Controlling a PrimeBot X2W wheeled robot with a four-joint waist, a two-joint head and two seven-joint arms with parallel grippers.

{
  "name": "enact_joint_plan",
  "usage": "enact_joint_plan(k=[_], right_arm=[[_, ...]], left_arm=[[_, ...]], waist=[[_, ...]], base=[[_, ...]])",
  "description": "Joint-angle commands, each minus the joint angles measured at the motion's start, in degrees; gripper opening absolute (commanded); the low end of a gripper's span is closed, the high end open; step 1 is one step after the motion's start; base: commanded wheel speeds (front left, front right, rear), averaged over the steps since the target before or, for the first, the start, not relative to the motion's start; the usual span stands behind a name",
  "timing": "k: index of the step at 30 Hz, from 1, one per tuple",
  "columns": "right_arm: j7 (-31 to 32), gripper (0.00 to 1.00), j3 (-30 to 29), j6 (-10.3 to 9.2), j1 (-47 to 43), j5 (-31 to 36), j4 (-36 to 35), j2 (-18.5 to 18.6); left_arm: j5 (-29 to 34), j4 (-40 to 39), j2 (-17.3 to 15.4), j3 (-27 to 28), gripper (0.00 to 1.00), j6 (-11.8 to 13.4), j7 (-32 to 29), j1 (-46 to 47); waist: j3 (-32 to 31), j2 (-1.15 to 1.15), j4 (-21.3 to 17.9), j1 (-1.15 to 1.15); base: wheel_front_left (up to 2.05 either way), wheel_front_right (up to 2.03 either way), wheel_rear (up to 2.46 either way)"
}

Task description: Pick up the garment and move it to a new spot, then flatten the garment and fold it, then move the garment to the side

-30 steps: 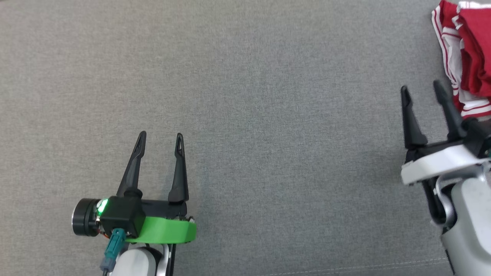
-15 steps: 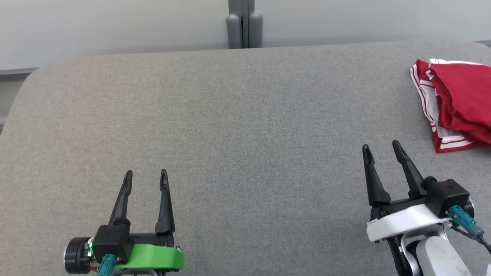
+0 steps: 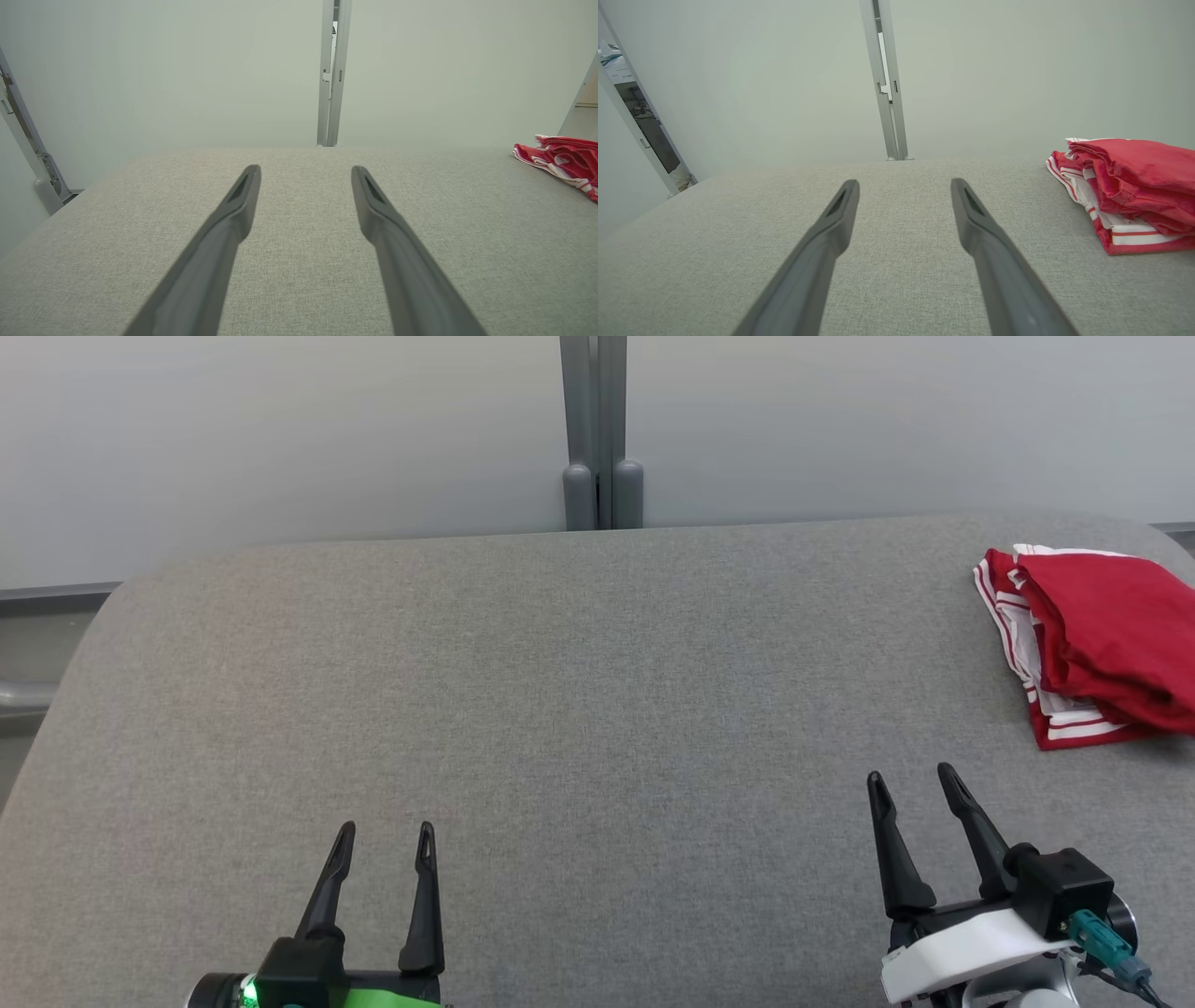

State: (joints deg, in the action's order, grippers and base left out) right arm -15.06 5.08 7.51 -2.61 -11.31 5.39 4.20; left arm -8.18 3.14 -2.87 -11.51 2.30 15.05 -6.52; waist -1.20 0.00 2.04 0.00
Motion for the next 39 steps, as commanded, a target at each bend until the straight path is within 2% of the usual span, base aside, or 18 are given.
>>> enact_joint_plan(k=[1,17,18,22,39], right_arm=[[-0.1,1.00,0.1,-0.05,-0.9,0.5,0.2,-0.1],[-0.1,1.00,-0.5,-0.05,-1.7,-0.1,0.5,-0.6],[0.0,0.00,-0.4,0.00,-1.1,0.3,0.5,-0.6],[0.2,0.00,-0.3,0.00,-1.7,-0.6,2.1,-0.7],[4.1,0.00,-1.7,-0.01,0.8,-19.7,3.5,0.1]], left_arm=[[0.0,0.3,-0.1,0.2,1.00,0.3,0.1,-1.0],[-0.6,0.9,-0.1,1.0,1.00,-0.1,0.1,-0.3],[-0.2,0.9,0.0,0.9,0.00,0.0,0.0,-0.5],[-1.1,2.4,0.0,0.6,0.00,-0.1,-0.3,-0.8],[-21.1,4.3,-1.2,3.0,0.00,-2.2,-3.9,2.4]], waist=[[-0.5,0.00,0.1,0.00],[-0.1,0.00,0.3,0.00],[-0.1,0.00,0.3,0.00],[-0.1,0.00,0.3,0.00],[0.1,0.00,0.0,0.00]], base=[[0.00,0.00,0.00],[0.00,0.00,0.00],[0.00,0.00,0.00],[0.00,0.00,0.00],[0.00,0.00,0.00]])
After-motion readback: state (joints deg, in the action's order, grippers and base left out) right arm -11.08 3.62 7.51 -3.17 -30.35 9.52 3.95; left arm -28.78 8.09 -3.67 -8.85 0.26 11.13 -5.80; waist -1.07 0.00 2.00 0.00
